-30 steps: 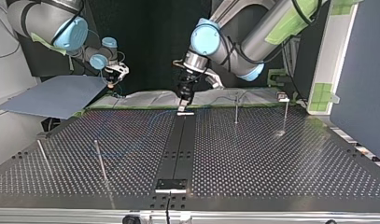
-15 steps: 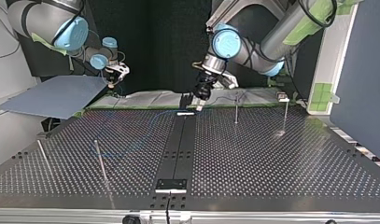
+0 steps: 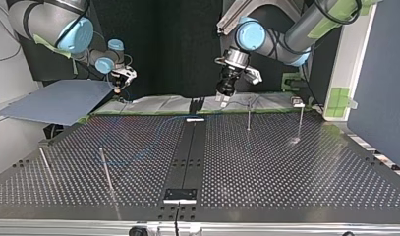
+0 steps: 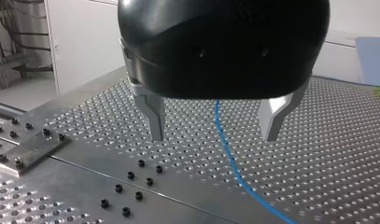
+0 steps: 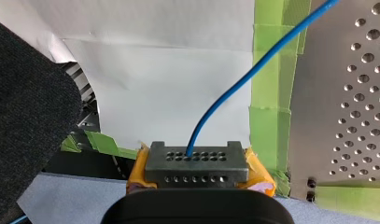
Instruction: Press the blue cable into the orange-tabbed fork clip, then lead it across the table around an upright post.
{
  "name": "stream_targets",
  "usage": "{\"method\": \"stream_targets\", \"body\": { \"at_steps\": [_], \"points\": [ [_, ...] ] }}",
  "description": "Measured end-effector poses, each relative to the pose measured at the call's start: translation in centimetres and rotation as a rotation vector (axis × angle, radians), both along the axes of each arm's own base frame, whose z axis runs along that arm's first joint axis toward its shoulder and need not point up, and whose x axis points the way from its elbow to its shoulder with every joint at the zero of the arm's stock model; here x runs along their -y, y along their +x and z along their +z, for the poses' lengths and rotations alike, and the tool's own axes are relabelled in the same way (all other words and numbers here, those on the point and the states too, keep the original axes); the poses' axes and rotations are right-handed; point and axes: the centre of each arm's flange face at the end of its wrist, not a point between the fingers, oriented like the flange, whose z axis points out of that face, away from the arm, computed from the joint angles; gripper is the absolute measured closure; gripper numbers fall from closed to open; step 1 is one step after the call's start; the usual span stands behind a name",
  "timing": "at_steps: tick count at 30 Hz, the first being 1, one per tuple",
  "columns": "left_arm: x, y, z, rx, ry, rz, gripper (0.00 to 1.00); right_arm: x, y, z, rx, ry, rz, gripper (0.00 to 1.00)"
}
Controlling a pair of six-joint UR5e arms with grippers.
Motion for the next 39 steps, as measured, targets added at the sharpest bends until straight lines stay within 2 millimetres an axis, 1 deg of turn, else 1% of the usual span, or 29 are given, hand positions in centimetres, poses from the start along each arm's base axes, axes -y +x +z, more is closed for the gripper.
{"method": "stream_targets", "body": {
  "at_steps": [6,14,25,32,35,39],
  "points": [
    [-0.8,-2.1,-1.7,-0.013,0.007,0.000,0.00,0.0,0.1,0.0,0.000,-0.001,0.001,1.00],
    [-2.0,-5.3,-4.0,-0.080,0.035,0.001,0.00,0.1,0.3,0.0,0.000,-0.003,0.003,1.00],
    [-3.4,-8.6,-5.9,-0.112,0.019,0.014,0.00,0.3,0.6,0.2,0.000,-0.006,0.007,1.00],
    [-4.6,-11.4,-7.2,-0.145,0.029,0.021,0.00,0.3,0.6,0.2,0.000,-0.002,0.005,1.00],
    [-4.8,-11.9,-7.5,-0.154,0.042,0.023,0.00,0.3,0.5,0.2,-0.001,-0.001,0.004,1.00],
    [-4.9,-12.1,-7.6,-0.155,0.048,0.023,0.00,0.3,0.5,0.2,-0.002,0.001,0.004,1.00]
  ]
}}
